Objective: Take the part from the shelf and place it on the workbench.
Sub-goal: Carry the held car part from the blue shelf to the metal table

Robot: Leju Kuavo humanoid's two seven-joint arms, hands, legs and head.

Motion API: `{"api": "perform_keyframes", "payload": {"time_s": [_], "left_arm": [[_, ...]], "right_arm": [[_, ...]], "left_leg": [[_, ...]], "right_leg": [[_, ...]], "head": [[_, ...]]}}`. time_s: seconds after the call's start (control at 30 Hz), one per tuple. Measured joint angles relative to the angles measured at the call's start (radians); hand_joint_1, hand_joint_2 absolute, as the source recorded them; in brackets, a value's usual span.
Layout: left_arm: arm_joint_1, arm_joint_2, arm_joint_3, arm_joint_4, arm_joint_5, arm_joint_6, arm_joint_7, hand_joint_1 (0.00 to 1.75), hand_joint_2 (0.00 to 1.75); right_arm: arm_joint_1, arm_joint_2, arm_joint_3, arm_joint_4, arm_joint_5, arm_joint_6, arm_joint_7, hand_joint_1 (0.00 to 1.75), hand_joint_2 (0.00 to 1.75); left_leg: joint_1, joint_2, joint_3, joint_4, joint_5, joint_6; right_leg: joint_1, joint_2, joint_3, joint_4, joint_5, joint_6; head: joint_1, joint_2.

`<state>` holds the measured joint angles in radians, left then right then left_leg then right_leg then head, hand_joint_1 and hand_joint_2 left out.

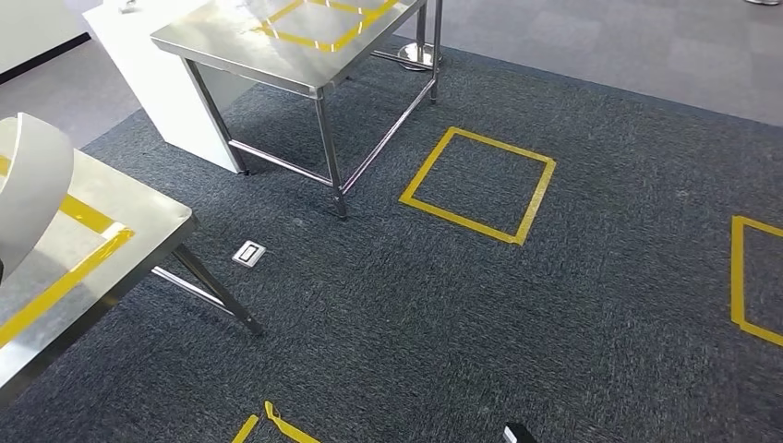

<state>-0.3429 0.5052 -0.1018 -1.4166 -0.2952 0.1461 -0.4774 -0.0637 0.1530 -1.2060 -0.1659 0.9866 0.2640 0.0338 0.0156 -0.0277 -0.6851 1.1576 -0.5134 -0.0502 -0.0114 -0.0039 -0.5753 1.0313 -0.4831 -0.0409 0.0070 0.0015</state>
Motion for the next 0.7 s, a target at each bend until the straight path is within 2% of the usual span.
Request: {"api": "perform_keyframes", "payload": {"time_s": [0.03,0.07,0.1,0.13,0.17,0.23,0.27,0.3,0.37,0.4,0.47,0.5,0.57,0.6,0.63,0.67,0.7], "left_arm": [[-0.004,0.002,0.0,0.009,0.001,0.0,0.001,1.75,1.75],[-0.005,0.004,0.0,0.018,0.001,0.0,0.002,1.75,1.75],[-0.005,0.007,0.001,0.027,0.001,0.001,0.003,1.75,1.75],[-0.005,0.011,0.002,0.034,0.0,0.004,0.004,1.75,1.75],[-0.006,0.015,0.003,0.04,-0.003,0.007,0.005,1.75,1.75],[-0.012,0.023,0.008,0.05,-0.021,0.024,0.012,1.75,1.75],[-0.016,0.027,0.011,0.056,-0.037,0.037,0.02,1.75,1.75],[-0.019,0.03,0.012,0.063,-0.057,0.052,0.032,1.75,1.75],[-0.023,0.037,0.014,0.081,-0.093,0.078,0.057,1.75,1.75],[-0.025,0.041,0.015,0.092,-0.109,0.087,0.067,1.75,1.75],[-0.038,0.047,0.017,0.119,-0.134,0.1,0.08,1.75,1.75],[-0.046,0.048,0.017,0.136,-0.145,0.106,0.084,1.75,1.75],[-0.061,0.048,0.017,0.175,-0.167,0.12,0.088,1.75,1.75],[-0.067,0.048,0.017,0.196,-0.18,0.13,0.09,1.75,1.75],[-0.074,0.049,0.017,0.217,-0.194,0.141,0.092,1.75,1.75],[-0.083,0.05,0.017,0.238,-0.209,0.153,0.095,1.75,1.75],[-0.093,0.05,0.017,0.258,-0.225,0.167,0.098,1.75,1.75]], "right_arm": [[0.001,0.0,-0.001,0.0,0.0,0.0,0.0,0.0,0.0],[0.002,0.0,-0.003,0.0,0.001,0.0,0.0,0.0,0.0],[0.002,0.001,-0.004,0.0,0.001,0.0,0.0,0.0,0.0],[0.002,0.001,-0.005,0.0,0.001,0.001,0.0,0.0,0.0],[0.002,0.002,-0.006,0.0,0.001,0.001,0.0,0.0,0.0],[0.001,0.002,-0.006,0.0,0.001,0.001,0.0,0.0,0.0],[0.0,0.002,-0.006,0.0,0.002,0.001,0.0,0.0,0.0],[-0.001,0.003,-0.007,0.0,0.003,0.001,0.0,0.0,0.0],[-0.003,0.003,-0.007,0.0,0.004,0.001,0.001,0.0,0.0],[-0.004,0.003,-0.007,0.0,0.004,0.001,0.001,0.0,0.0],[-0.005,0.003,-0.007,0.0,0.004,0.001,0.001,0.0,0.0],[-0.005,0.003,-0.007,0.0,0.005,0.001,0.001,0.0,0.0],[-0.004,0.003,-0.007,0.0,0.006,0.001,0.002,0.0,0.0],[-0.003,0.003,-0.007,0.0,0.006,0.001,0.002,0.0,0.0],[-0.002,0.003,-0.007,0.0,0.007,0.0,0.002,0.0,0.0],[-0.002,0.003,-0.007,0.0,0.007,0.0,0.001,0.0,0.0],[-0.002,0.003,-0.007,0.0,0.007,0.0,0.001,0.0,0.0]], "left_leg": [[0.001,0.012,-0.031,0.068,-0.031,-0.003],[0.001,0.017,-0.053,0.119,-0.048,-0.006],[0.001,0.02,-0.06,0.14,-0.049,-0.007],[0.001,0.023,-0.047,0.122,-0.031,-0.007],[0.001,0.03,-0.015,0.066,-0.001,-0.005],[-0.003,0.068,0.058,-0.069,0.044,0.003],[-0.006,0.081,0.08,-0.11,0.054,0.01],[-0.009,0.086,0.088,-0.128,0.055,0.017],[-0.009,0.063,0.086,-0.128,0.058,0.03],[-0.007,0.053,0.085,-0.129,0.06,0.036],[0.0,0.034,0.084,-0.133,0.065,0.047],[0.001,0.024,0.082,-0.133,0.066,0.05],[0.001,0.002,0.078,-0.132,0.067,0.053],[0.001,-0.011,0.076,-0.13,0.067,0.053],[0.001,-0.023,0.076,-0.128,0.067,0.052],[0.001,-0.037,0.076,-0.127,0.068,0.051],[0.001,-0.049,0.076,-0.126,0.068,0.049]], "right_leg": [[0.002,-0.013,-0.001,0.0,-0.001,-0.002],[0.003,-0.025,-0.001,0.001,-0.002,-0.003],[0.004,-0.038,-0.001,0.001,-0.003,-0.004],[0.004,-0.05,0.0,0.002,-0.004,-0.003],[0.005,-0.062,0.002,0.003,-0.007,-0.002],[0.008,-0.083,0.006,0.006,-0.013,0.005],[0.011,-0.092,0.009,0.006,-0.015,0.01],[0.014,-0.101,0.011,0.006,-0.017,0.016],[0.015,-0.117,0.014,0.006,-0.021,0.026],[0.014,-0.108,0.013,0.011,-0.026,0.033],[0.009,-0.059,-0.014,0.072,-0.064,0.044],[0.006,-0.029,-0.043,0.131,-0.095,0.048],[0.005,-0.005,-0.107,0.257,-0.144,0.05],[0.006,-0.003,-0.123,0.284,-0.144,0.049],[0.006,-0.001,-0.121,0.273,-0.124,0.047],[0.006,0.004,-0.101,0.225,-0.089,0.043],[0.006,0.019,-0.069,0.153,-0.052,0.038]], "head": [[-0.001,0.0],[-0.001,0.0],[-0.001,0.0],[-0.001,0.0],[-0.001,0.0],[-0.001,0.0],[0.0,0.0],[0.001,0.0],[0.001,0.0],[0.002,0.0],[0.004,0.0],[0.005,0.0],[0.008,0.0],[0.008,0.0],[0.008,0.0],[0.008,0.0],[0.008,0.0]]}}
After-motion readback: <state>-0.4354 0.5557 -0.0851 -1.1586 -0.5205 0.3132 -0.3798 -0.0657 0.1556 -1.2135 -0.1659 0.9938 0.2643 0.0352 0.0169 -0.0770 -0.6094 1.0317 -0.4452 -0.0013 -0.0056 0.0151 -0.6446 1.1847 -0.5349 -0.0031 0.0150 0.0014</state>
